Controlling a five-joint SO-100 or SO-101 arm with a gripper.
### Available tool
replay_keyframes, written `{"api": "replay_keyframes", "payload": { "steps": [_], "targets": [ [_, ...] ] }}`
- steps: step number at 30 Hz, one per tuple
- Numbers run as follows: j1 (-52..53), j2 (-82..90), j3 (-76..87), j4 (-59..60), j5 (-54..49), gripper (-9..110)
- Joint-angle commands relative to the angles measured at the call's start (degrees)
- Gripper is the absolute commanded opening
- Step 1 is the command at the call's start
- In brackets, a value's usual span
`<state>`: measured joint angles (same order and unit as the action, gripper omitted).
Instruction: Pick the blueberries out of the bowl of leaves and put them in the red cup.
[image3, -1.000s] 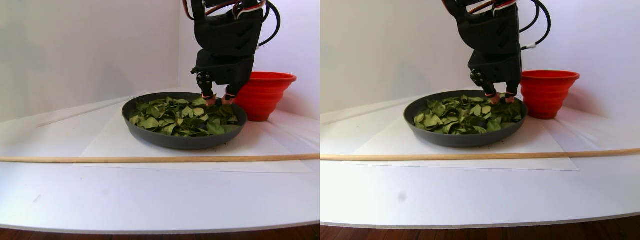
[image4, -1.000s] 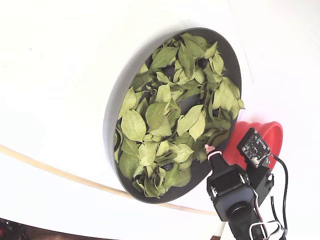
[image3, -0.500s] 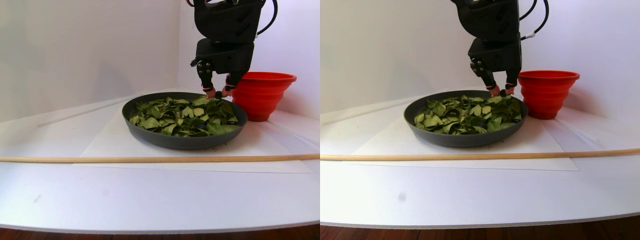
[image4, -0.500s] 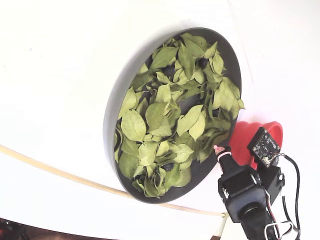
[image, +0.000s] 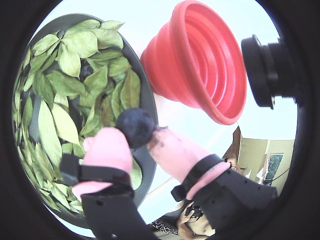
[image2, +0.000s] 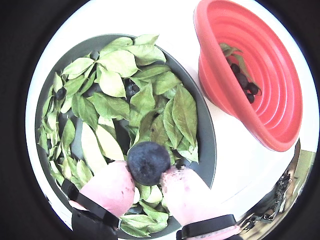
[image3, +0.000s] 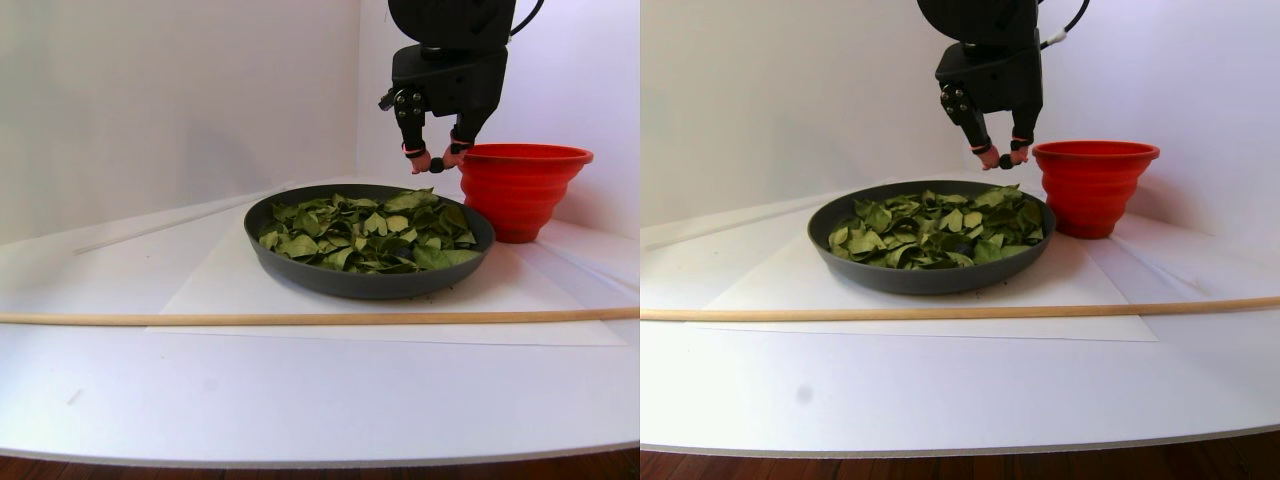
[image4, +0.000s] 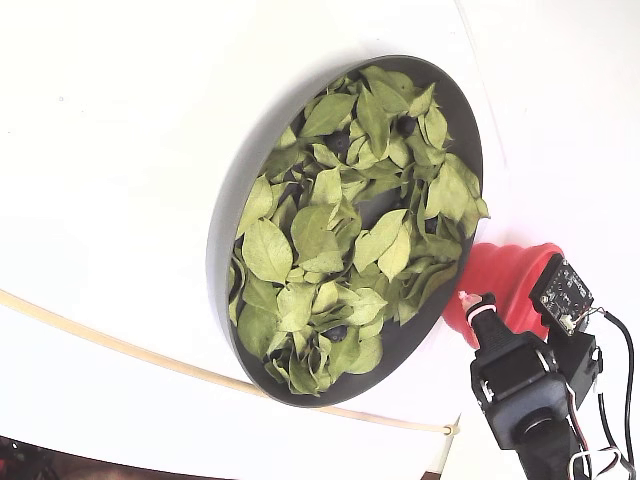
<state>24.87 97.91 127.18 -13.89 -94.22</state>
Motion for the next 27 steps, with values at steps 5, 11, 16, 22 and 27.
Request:
{"api": "replay_keyframes", "payload": {
  "steps": [5, 11, 16, 22, 27],
  "targets": [
    [2.2, 7.73, -0.53, 1.23, -0.97, 9],
    [2.9, 8.61, -1.14, 2.29, -1.32, 9],
    [3.52, 9.05, -2.11, 2.99, -1.49, 9],
    [3.96, 10.37, -2.9, 4.57, -1.49, 9],
    [4.48, 11.6, -3.69, 5.98, -1.76, 9]
  ]
}}
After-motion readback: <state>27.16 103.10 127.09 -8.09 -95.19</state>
